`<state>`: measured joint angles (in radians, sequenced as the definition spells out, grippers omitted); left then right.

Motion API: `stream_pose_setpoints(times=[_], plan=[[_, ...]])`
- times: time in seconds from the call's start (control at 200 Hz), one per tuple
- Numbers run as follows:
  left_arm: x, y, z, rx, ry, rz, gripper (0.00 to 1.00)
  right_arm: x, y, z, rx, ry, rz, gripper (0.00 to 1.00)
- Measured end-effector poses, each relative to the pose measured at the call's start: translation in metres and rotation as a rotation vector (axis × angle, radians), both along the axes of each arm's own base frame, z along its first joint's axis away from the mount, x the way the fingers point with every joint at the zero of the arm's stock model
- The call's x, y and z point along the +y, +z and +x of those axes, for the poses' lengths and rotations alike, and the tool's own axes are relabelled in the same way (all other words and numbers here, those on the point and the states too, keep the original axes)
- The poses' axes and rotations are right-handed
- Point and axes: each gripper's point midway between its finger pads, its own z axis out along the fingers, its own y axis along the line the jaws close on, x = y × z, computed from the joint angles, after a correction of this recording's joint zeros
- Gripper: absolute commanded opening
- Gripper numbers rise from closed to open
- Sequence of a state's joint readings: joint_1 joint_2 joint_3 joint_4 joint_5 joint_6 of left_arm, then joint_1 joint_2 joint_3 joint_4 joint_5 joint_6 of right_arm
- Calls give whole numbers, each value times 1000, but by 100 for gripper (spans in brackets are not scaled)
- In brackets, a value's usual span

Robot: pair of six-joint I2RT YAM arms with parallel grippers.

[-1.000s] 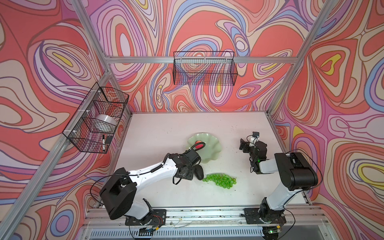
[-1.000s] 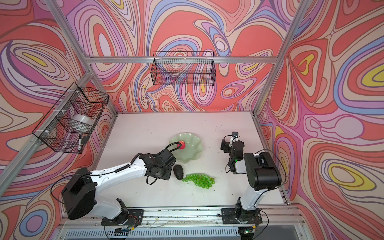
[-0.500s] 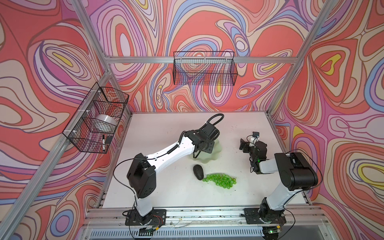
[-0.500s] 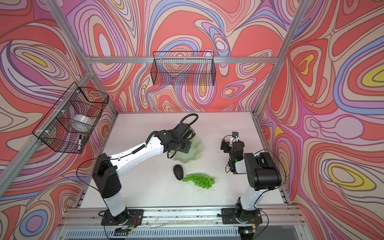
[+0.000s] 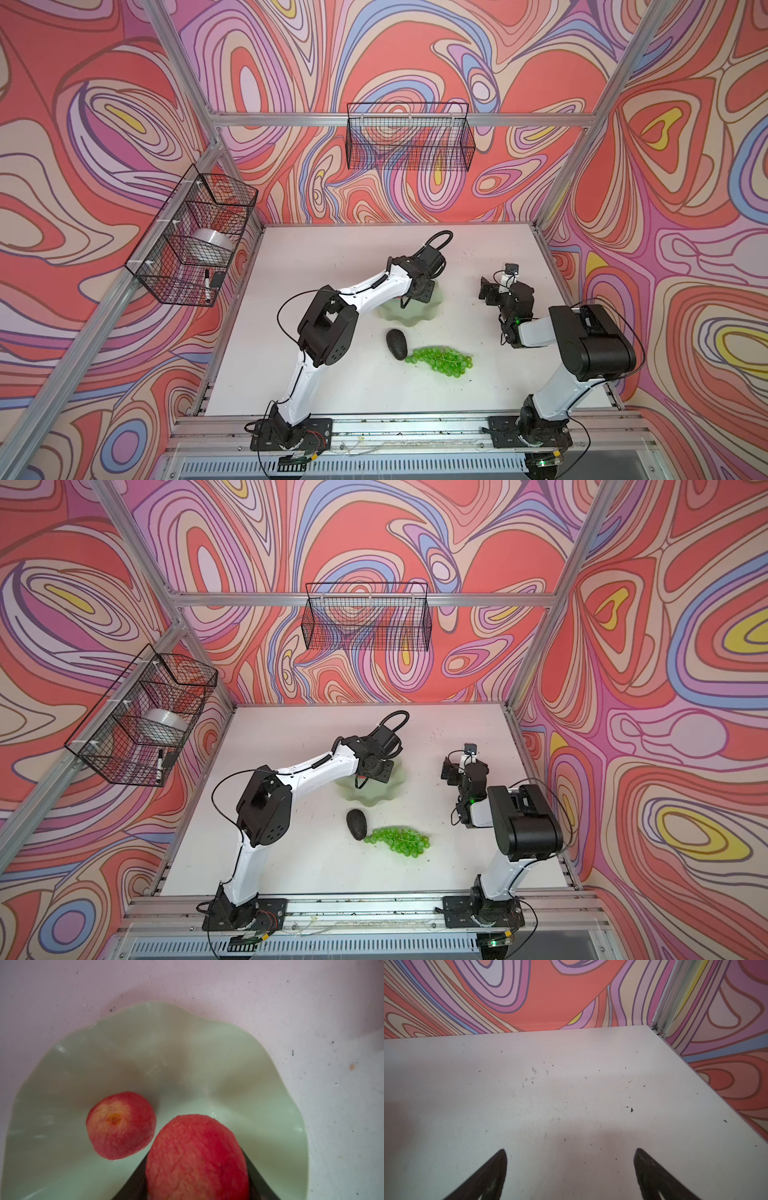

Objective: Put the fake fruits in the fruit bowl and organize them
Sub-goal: 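Carry the second apple with the left gripper and drop it in the bowl, then move the left gripper down over the dark avocado and grasp it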

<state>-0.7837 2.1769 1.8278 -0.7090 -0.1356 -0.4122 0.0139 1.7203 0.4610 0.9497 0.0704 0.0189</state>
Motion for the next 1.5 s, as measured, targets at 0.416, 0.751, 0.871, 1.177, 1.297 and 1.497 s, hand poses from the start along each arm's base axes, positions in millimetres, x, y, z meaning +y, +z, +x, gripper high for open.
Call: stream_pose_setpoints(times=[0.416,0.751,0.871,1.177,1.297,1.497], plan=[[-3,-25,5,31,16,13,71,0,0,0,0,0,0,98],[18,60,-17,-50,53,-104,78,0,0,0,0,0,0,98],[54,103,-51,-99,93,-165,78,0,0,0,0,0,0,98],[114,70,-156,-12,180,-196,81,0,0,0,0,0,0,98],[105,32,-176,65,176,-130,82,0,0,0,0,0,0,98],[83,-4,-175,108,197,-83,85,0,0,0,0,0,0,98]])
